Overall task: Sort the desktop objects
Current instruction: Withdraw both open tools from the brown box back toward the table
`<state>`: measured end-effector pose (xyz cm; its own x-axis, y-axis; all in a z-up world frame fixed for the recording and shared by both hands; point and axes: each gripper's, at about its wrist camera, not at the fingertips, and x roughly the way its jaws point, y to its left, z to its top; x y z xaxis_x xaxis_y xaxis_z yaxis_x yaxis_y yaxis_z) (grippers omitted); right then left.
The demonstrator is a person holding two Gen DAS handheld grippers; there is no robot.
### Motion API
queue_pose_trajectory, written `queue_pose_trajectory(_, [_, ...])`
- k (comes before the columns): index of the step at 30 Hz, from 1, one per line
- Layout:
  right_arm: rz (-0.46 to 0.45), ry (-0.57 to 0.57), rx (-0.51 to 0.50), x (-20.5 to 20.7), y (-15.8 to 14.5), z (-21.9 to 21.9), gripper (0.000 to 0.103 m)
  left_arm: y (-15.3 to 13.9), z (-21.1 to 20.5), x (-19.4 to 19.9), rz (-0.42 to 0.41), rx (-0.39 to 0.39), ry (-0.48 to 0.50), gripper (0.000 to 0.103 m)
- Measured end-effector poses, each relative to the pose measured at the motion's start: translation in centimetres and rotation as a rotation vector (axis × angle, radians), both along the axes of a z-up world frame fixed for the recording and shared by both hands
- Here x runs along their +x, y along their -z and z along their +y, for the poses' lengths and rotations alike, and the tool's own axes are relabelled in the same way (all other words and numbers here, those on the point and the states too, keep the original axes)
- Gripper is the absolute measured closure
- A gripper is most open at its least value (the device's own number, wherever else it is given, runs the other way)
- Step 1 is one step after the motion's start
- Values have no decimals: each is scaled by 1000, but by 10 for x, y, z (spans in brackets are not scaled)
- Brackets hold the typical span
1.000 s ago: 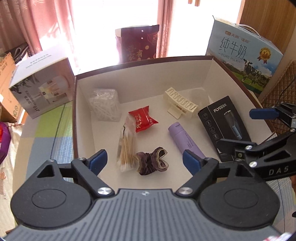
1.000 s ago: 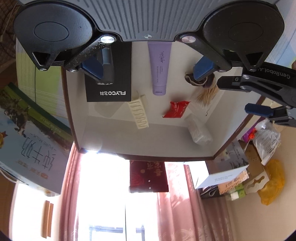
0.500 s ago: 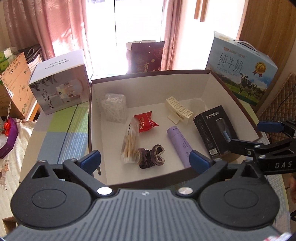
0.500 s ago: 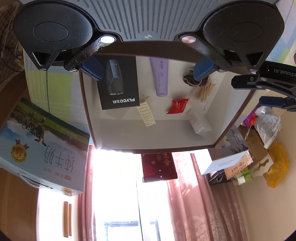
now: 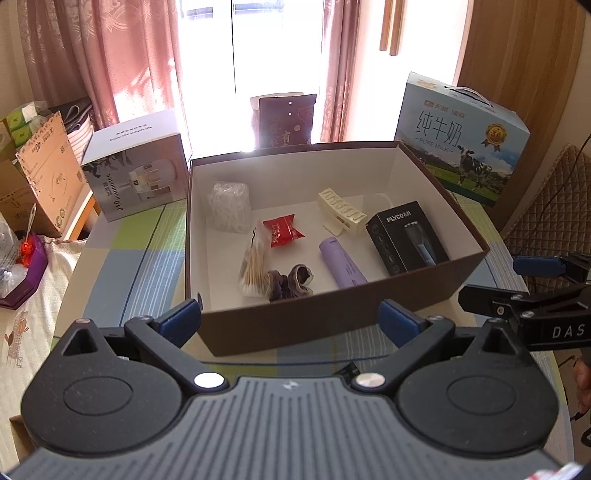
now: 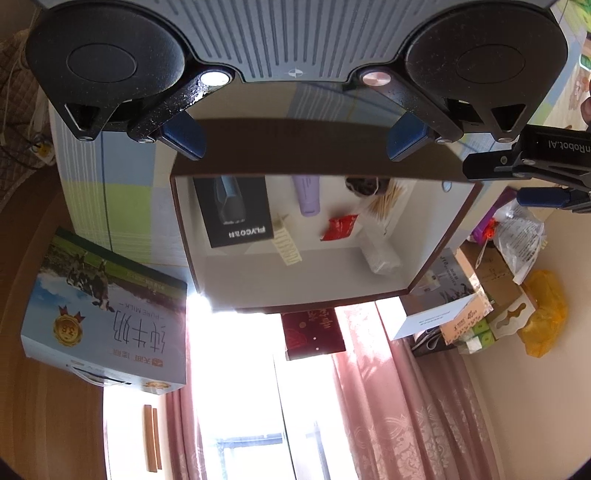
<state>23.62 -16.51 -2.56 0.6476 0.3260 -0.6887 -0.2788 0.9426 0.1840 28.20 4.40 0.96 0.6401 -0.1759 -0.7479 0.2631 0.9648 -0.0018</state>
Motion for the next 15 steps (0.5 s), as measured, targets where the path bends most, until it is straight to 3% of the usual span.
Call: queue_pose_trajectory(15, [-5, -38, -33, -57, 0, -6, 2, 10, -5, -63, 30, 18, -12, 1])
